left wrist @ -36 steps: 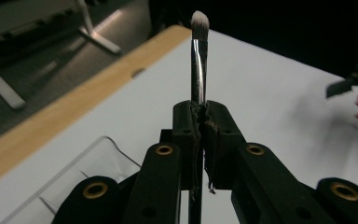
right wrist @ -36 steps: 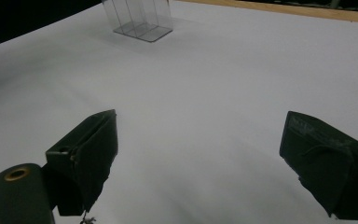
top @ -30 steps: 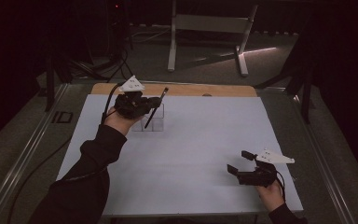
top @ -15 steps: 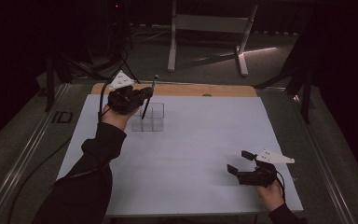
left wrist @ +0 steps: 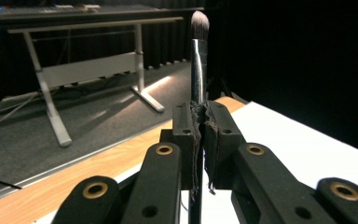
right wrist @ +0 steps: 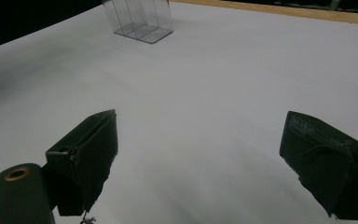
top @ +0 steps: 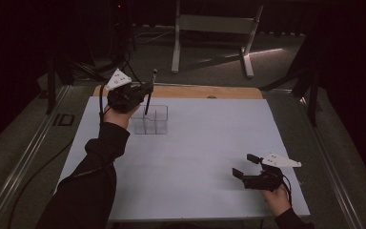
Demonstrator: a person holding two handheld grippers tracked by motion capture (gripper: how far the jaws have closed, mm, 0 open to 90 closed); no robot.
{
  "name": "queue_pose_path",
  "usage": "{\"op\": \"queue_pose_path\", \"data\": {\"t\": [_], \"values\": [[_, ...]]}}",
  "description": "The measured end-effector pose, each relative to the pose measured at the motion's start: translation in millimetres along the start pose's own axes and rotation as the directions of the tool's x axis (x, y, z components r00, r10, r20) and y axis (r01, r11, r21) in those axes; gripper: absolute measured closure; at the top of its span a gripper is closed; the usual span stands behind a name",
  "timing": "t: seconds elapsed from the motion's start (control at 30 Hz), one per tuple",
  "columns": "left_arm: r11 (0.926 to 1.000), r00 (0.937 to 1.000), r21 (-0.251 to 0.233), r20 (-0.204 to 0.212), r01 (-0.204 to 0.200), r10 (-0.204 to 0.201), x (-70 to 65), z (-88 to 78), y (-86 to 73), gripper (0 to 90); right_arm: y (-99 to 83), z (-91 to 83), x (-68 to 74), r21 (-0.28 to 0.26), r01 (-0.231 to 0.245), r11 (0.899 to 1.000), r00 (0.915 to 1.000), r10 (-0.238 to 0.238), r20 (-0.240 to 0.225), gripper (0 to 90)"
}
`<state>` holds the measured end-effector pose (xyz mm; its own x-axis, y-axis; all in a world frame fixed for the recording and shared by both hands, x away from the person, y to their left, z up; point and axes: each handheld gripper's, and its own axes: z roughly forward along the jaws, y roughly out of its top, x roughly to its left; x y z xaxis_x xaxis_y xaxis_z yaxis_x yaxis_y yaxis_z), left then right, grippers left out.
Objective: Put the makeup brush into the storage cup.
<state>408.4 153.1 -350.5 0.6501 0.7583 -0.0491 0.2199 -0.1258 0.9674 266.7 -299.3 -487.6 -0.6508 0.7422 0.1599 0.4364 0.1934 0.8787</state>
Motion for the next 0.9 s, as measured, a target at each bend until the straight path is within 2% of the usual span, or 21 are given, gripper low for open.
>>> {"op": "queue_pose_path", "data": {"t": [0.2,0.27,0.3,0.37,0.5,0.57,0.7,0.77,0.9], "values": [[0.9994,0.9998,-0.03,-0.012,0.016,-0.016,4.7,2.7,-1.9,85.3,0.0,-0.1,-0.2,0.0,0.0,1.0,1.0,0.0,0.0,11.4],[0.9991,0.9998,-0.04,-0.017,0.01,-0.011,4.9,3.9,-1.5,85.2,-0.1,0.0,-0.2,0.0,0.0,1.0,1.0,0.0,0.0,11.4],[0.9983,0.9995,-0.058,-0.031,-0.007,0.005,4.3,4.8,-1.3,85.2,-0.1,0.1,-0.2,0.001,0.001,1.0,1.0,-0.001,-0.002,11.4],[0.9982,0.9992,-0.06,-0.039,-0.008,0.006,4.2,5.3,-1.3,85.2,0.0,0.0,0.0,0.0,0.001,1.0,1.0,-0.001,0.0,11.4],[0.9965,0.9993,-0.083,-0.033,0.012,-0.015,7.9,8.4,-3.4,85.3,-0.1,0.0,-0.3,0.002,0.001,1.0,1.0,-0.001,-0.002,11.4],[0.996,0.9993,-0.088,-0.034,0.013,-0.016,8.4,9.3,-4.3,85.3,-0.1,0.0,-0.2,0.002,0.001,1.0,1.0,-0.001,-0.002,11.4],[0.9911,0.9994,-0.131,-0.025,0.021,-0.025,13.1,14.5,-12.0,85.3,-0.1,-0.2,-0.4,0.0,0.0,1.0,1.0,0.0,-0.003,11.4],[0.9911,0.9994,-0.131,-0.025,0.021,-0.025,13.1,14.5,-12.0,85.3,-0.2,-0.2,-0.4,0.001,0.001,1.0,1.0,-0.001,-0.002,11.4],[0.9865,0.999,-0.16,-0.023,0.035,-0.039,18.7,20.4,-22.2,85.3,-0.2,-0.3,-0.7,0.0,0.0,1.0,1.0,0.0,-0.003,11.4]]}}
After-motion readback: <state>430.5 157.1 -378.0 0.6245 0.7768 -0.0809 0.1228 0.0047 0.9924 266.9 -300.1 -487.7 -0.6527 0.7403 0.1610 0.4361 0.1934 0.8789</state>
